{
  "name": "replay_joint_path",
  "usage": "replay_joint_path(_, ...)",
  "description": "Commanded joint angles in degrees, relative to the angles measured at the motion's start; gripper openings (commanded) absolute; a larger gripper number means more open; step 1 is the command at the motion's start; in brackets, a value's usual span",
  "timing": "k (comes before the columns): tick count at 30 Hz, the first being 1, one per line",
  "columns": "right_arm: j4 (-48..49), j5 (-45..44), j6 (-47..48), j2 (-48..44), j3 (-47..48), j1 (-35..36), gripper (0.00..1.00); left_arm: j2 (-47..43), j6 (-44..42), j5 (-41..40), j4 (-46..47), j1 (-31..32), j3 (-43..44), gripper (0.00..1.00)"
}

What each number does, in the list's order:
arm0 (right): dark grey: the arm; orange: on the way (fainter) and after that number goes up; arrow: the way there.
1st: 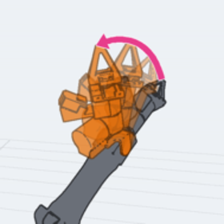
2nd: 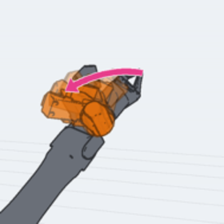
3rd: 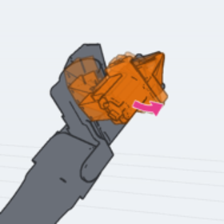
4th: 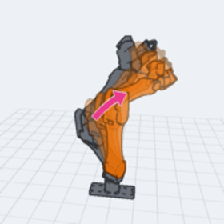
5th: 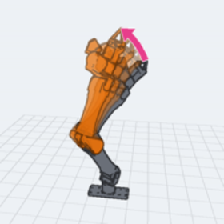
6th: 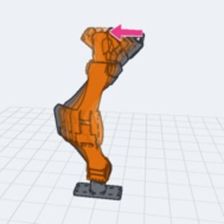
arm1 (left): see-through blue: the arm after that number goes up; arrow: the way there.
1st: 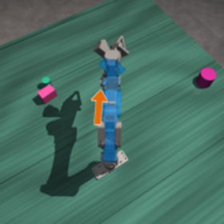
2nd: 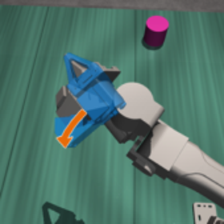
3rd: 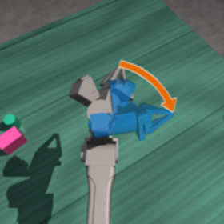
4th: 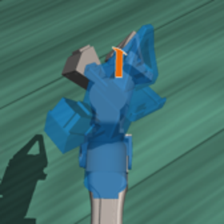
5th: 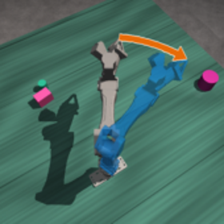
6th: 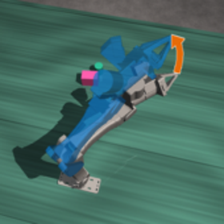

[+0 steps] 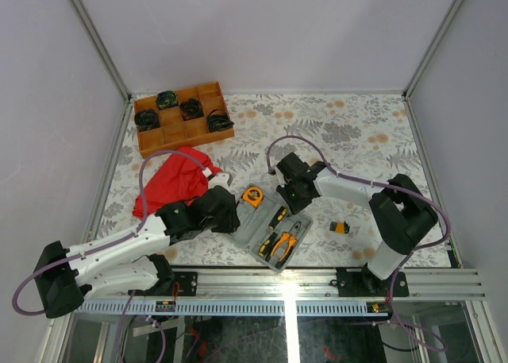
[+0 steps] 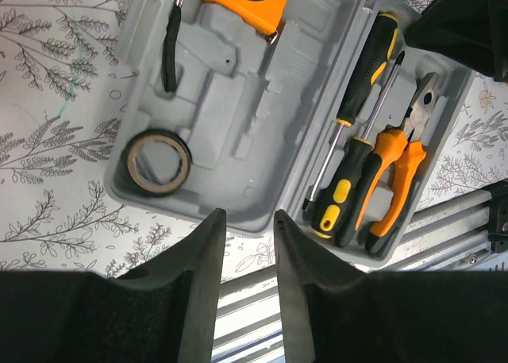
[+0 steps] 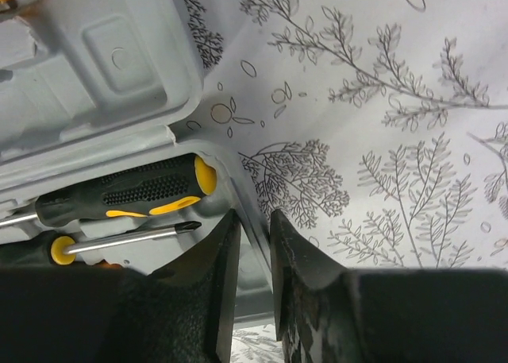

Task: Sort the tools into containers
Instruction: Adjust the storage box at the center of the board.

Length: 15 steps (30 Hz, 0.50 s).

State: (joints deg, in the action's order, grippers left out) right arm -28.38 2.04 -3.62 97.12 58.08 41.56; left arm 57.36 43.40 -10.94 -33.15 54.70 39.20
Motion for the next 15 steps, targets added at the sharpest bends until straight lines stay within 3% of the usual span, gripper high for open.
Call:
replay_joint_path(1,-1.0,-4.9,-10.7,-3.0,-2.7,-0.5,0.12,2.1,-4.0,0.2,2.8,-0.3,2.9,0.3)
replay_joint_path(7,-0.2,-7.0,-13.2,-5.9,-5.7,-0.5,0.15,5.8,-7.1,1.4,5.3,-0.2,4.3,0.32)
replay_joint_path(15,1.1,-5.5,-14.6,-14.3,-6.7,-0.5,0.34,9.7,-8.2,2.5,9.2,-0.1,5.3,0.36)
